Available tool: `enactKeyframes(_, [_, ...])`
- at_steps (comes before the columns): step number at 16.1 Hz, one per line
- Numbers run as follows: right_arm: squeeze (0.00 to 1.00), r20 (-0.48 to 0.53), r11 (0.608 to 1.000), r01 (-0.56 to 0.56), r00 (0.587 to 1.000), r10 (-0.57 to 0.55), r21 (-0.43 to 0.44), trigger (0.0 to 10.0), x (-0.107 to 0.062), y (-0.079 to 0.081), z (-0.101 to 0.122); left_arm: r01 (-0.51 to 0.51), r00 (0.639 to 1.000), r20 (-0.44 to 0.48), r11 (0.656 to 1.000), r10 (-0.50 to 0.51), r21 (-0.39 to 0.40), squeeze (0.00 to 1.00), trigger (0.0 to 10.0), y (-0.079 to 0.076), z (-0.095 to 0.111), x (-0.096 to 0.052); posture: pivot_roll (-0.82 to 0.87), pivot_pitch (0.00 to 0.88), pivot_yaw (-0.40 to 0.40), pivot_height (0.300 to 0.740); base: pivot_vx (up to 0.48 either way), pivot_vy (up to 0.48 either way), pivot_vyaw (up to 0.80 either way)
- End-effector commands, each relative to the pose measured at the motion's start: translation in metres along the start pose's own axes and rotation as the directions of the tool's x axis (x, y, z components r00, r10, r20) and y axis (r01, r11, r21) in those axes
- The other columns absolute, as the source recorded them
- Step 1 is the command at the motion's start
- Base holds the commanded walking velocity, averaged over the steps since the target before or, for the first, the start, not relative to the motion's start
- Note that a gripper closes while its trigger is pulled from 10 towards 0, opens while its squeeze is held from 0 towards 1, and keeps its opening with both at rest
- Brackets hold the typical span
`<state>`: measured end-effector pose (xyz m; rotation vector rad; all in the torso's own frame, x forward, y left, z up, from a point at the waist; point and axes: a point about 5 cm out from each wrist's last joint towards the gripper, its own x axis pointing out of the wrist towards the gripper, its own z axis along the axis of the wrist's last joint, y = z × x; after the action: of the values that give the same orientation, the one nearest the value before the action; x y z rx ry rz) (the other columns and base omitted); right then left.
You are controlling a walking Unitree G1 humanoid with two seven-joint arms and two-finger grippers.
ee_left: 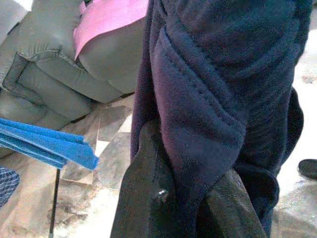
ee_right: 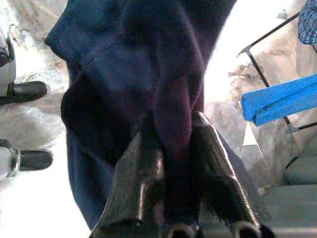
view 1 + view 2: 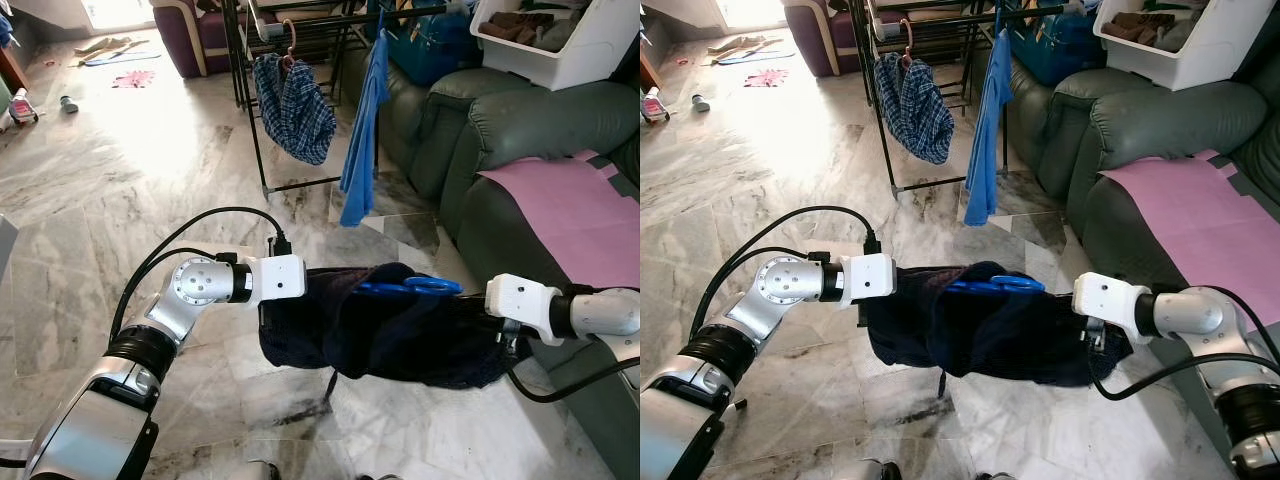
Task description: Hang hanger
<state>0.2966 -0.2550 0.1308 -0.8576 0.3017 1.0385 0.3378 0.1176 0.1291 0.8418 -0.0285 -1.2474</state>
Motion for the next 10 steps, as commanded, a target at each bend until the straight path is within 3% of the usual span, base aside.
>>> enactKeyframes(1, [0.00, 0.000, 1.000, 0.007, 1.000, -0.007, 0.012, 0.0, 0.0001, 0.0028, -0.0035, -0.042, 0.999, 0.035, 0.999, 0.041, 0.028, 0.00, 0.0, 0.0119, 0.0085, -0.0018, -0.02, 0.078, -0.010, 0.740, 0.000, 0.000, 0.00])
enactKeyframes(9, [0.00, 0.026, 1.000, 0.022, 0.999, -0.023, 0.022, 0.0, 0.0040, 0.0035, -0.0018, -0.064, 0.998, 0.030, 0.998, 0.063, 0.014, 0.00, 0.0, 0.0112, 0.0061, -0.0011, -0.03, 0.082, -0.015, 0.740, 0.000, 0.000, 0.00])
enactKeyframes(10, [0.00, 0.034, 0.999, 0.032, 0.999, -0.033, 0.030, 0.0, 0.0050, 0.0040, -0.0015, -0.089, 0.996, 0.024, 0.996, 0.089, 0.003, 0.00, 1.0, 0.0119, 0.0047, -0.0011, -0.03, 0.082, -0.015, 0.740, 0.000, 0.000, 0.00])
